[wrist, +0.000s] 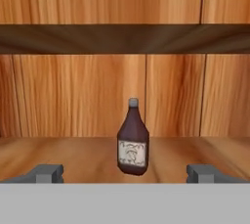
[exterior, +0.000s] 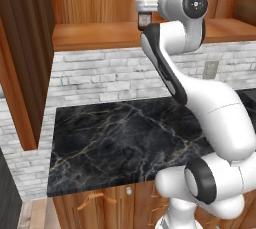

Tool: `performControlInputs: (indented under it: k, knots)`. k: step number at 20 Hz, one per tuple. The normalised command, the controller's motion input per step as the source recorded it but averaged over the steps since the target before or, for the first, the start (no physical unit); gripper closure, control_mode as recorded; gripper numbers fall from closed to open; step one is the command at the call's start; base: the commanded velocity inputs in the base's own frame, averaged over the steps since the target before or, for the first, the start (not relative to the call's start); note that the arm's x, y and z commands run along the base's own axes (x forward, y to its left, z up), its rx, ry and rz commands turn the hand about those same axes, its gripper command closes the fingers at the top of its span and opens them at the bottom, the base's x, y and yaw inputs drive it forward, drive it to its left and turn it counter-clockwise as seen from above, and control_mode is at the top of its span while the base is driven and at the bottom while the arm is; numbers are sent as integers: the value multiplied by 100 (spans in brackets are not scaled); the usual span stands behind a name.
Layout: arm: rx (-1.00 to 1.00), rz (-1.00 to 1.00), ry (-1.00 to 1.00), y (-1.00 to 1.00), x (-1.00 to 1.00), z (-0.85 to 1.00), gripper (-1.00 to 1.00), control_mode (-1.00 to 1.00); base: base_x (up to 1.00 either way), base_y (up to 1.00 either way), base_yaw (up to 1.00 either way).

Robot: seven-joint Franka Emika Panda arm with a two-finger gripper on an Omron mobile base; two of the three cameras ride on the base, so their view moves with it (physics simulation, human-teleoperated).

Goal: Collect the paprika, ketchup, and shaker from the cabinet and place them next to the stove.

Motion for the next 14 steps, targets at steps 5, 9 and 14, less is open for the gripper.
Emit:
performControlInputs:
  k: [5, 9, 14]
  knots:
    - [0, 0, 0, -10, 52, 4, -100, -100, 0, 0, 0]
    - [0, 0, 0, -13, 49, 10, -100, -100, 0, 0, 0]
    - [0, 0, 0, -9, 44, 4, -100, -100, 0, 0, 0]
